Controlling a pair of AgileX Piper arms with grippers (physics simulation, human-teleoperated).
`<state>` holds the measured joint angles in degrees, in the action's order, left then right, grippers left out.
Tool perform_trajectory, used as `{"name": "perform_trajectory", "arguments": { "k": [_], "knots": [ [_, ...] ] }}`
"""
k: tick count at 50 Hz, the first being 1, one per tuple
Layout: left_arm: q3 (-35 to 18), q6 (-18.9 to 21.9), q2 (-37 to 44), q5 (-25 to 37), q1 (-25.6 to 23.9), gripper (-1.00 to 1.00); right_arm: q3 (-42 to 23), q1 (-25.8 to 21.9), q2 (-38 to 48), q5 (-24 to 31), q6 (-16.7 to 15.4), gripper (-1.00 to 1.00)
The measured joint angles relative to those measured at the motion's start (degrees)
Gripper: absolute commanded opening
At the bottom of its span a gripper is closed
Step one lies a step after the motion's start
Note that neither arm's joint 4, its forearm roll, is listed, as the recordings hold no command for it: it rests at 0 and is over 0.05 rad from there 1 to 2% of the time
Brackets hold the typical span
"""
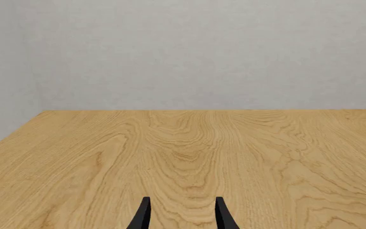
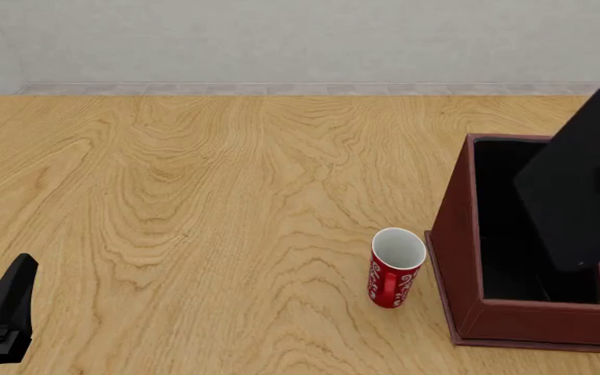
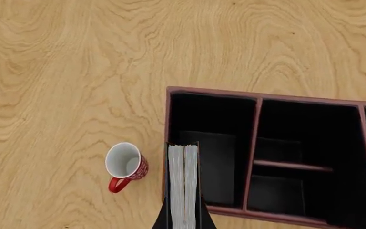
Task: Pick up the book and place it in the left compartment of the caddy.
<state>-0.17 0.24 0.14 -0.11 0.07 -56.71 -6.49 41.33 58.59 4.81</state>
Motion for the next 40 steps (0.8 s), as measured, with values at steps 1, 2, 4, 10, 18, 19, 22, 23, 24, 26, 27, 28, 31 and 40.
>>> {"name": "perform_trajectory", "arguments": {
  "k": [1, 2, 4, 10, 18, 19, 22, 23, 24, 26, 27, 28, 31, 40],
  "knots": [
    [0.0, 0.0, 0.0, 0.0, 0.0, 1.0, 0.2, 0.0, 0.1, -0.2, 0.0, -1.0],
    [0.0, 0.0, 0.0, 0.0, 0.0, 1.0, 0.3, 0.0, 0.3, -0.5, 0.1, -1.0],
    [0.0, 0.0, 0.0, 0.0, 0.0, 1.0, 0.6, 0.1, 0.6, -1.0, 0.1, -1.0],
    [0.0, 0.0, 0.0, 0.0, 0.0, 1.0, 1.4, 0.3, 1.4, -2.3, 0.1, -1.0],
    [0.0, 0.0, 0.0, 0.0, 0.0, 1.0, 2.2, 1.0, 2.2, -3.8, 0.4, -1.0],
    [0.0, 0.0, 0.0, 0.0, 0.0, 1.0, 2.3, 1.1, 2.3, -4.0, 0.4, -1.0],
    [0.0, 0.0, 0.0, 0.0, 0.0, 1.0, 2.7, 1.3, 2.7, -4.6, 0.5, -1.0],
    [0.0, 0.0, 0.0, 0.0, 0.0, 1.0, 2.9, 1.4, 2.8, -4.8, 0.5, -1.0],
    [0.0, 0.0, 0.0, 0.0, 0.0, 1.0, 3.0, 1.5, 2.9, -5.0, 0.5, -1.0],
    [0.0, 0.0, 0.0, 0.0, 0.0, 1.0, 3.3, 1.7, 3.1, -5.4, 0.6, -1.0],
    [0.0, 0.0, 0.0, 0.0, 0.0, 1.0, 3.5, 1.7, 3.2, -5.6, 0.6, -1.0],
    [0.0, 0.0, 0.0, 0.0, 0.0, 1.0, 3.6, 1.8, 3.3, -5.8, 0.6, -1.0],
    [0.0, 0.0, 0.0, 0.0, 0.0, 1.0, 4.2, 2.0, 3.6, -6.5, 0.7, -1.0],
    [0.0, 0.0, 0.0, 0.0, 0.0, 1.0, 5.4, 2.5, 4.5, -7.9, 0.5, -1.0]
  ]
}}
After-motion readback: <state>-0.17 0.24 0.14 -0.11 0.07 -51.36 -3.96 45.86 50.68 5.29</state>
